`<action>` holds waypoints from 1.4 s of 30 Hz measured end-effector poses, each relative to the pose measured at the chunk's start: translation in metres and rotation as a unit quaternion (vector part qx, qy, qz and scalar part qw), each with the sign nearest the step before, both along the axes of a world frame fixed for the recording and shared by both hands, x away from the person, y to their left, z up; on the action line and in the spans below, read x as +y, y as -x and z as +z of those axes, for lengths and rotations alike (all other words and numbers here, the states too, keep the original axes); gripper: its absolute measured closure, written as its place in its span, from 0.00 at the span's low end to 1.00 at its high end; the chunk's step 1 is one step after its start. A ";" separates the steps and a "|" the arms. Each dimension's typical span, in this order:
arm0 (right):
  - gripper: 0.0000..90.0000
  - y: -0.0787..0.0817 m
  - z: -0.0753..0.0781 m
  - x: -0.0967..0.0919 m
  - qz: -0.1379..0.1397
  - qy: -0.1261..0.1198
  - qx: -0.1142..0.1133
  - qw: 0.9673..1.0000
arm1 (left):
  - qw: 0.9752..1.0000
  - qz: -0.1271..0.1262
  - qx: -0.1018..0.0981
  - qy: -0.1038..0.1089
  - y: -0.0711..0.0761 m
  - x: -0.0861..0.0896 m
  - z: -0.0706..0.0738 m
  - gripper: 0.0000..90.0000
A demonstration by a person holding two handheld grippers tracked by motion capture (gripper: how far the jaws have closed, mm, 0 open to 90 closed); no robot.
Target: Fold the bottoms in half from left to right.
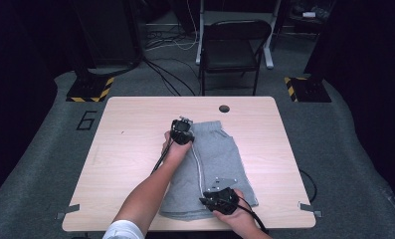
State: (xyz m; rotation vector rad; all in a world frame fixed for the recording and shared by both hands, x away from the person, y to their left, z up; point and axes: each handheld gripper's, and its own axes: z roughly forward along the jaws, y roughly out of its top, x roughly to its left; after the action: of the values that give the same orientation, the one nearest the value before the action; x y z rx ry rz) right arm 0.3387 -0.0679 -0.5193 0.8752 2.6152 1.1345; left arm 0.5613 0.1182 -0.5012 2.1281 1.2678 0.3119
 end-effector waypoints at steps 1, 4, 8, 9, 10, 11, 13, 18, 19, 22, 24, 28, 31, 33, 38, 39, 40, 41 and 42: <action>0.83 -0.001 0.000 0.000 0.007 0.002 -0.004 1.000 | 1.000 -0.001 0.002 0.002 0.000 0.001 0.001 0.93; 0.92 -0.001 0.000 0.001 0.013 0.002 0.000 1.000 | 1.000 -0.004 0.000 0.006 0.000 0.003 0.003 0.95; 0.96 -0.001 0.002 0.000 0.013 -0.002 0.002 1.000 | 1.000 -0.014 -0.023 0.015 0.003 0.004 0.013 0.96; 0.97 -0.001 0.002 0.000 0.015 -0.004 0.003 1.000 | 0.999 -0.019 -0.031 0.020 0.005 0.004 0.017 0.96; 0.97 -0.001 0.003 0.000 0.016 -0.007 0.003 1.000 | 0.999 -0.023 -0.038 0.020 0.007 0.004 0.021 0.96; 0.97 0.000 0.005 0.000 0.022 -0.008 -0.004 1.000 | 0.998 -0.025 -0.048 0.023 0.009 0.003 0.026 0.96; 0.97 0.002 0.007 0.001 0.025 -0.010 -0.012 1.000 | 0.998 -0.026 -0.054 0.027 0.010 0.003 0.030 0.96; 0.97 0.006 0.015 0.000 0.027 -0.021 -0.023 0.999 | 0.997 -0.028 -0.066 0.035 0.013 0.008 0.041 0.97; 0.97 0.006 0.017 -0.001 0.026 -0.026 -0.028 0.999 | 0.996 -0.024 -0.070 0.039 0.014 0.007 0.042 0.97; 0.97 0.007 0.023 -0.005 0.030 -0.033 -0.036 0.998 | 0.996 -0.021 -0.079 0.045 0.018 0.011 0.049 0.97; 0.97 0.008 0.027 -0.008 0.034 -0.040 -0.042 0.998 | 0.995 -0.023 -0.082 0.045 0.019 0.013 0.052 0.97; 0.97 0.010 0.033 -0.009 0.035 -0.052 -0.052 0.997 | 0.993 -0.020 -0.097 0.058 0.023 0.020 0.065 0.97; 0.97 0.011 0.037 -0.009 0.039 -0.055 -0.065 0.996 | 0.993 -0.018 -0.098 0.062 0.024 0.021 0.069 0.97; 0.98 0.013 0.041 -0.008 0.039 -0.062 -0.069 0.995 | 0.993 -0.021 -0.100 0.057 0.024 0.021 0.072 0.97; 0.98 0.011 0.054 -0.010 0.046 -0.078 -0.063 0.994 | 0.991 -0.030 -0.115 0.054 0.026 0.016 0.084 0.97; 0.98 0.010 0.056 -0.010 0.043 -0.086 -0.059 0.994 | 0.991 -0.030 -0.117 0.054 0.025 0.015 0.089 0.97; 0.98 0.010 0.056 -0.010 0.043 -0.086 -0.059 0.994 | 0.991 -0.030 -0.117 0.054 0.025 0.015 0.089 0.97; 0.98 0.010 0.059 -0.011 0.043 -0.088 -0.060 0.993 | 0.991 -0.029 -0.117 0.054 0.024 0.015 0.093 0.97; 0.98 0.010 0.064 -0.011 0.044 -0.089 -0.068 0.993 | 0.991 -0.028 -0.119 0.058 0.023 0.014 0.094 0.97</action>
State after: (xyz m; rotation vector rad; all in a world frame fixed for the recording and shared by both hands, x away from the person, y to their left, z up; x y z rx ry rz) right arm 0.3285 -0.0790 -0.4556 0.6925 2.4940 1.4141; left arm 0.5378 0.1325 -0.4070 1.9585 1.0616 0.4425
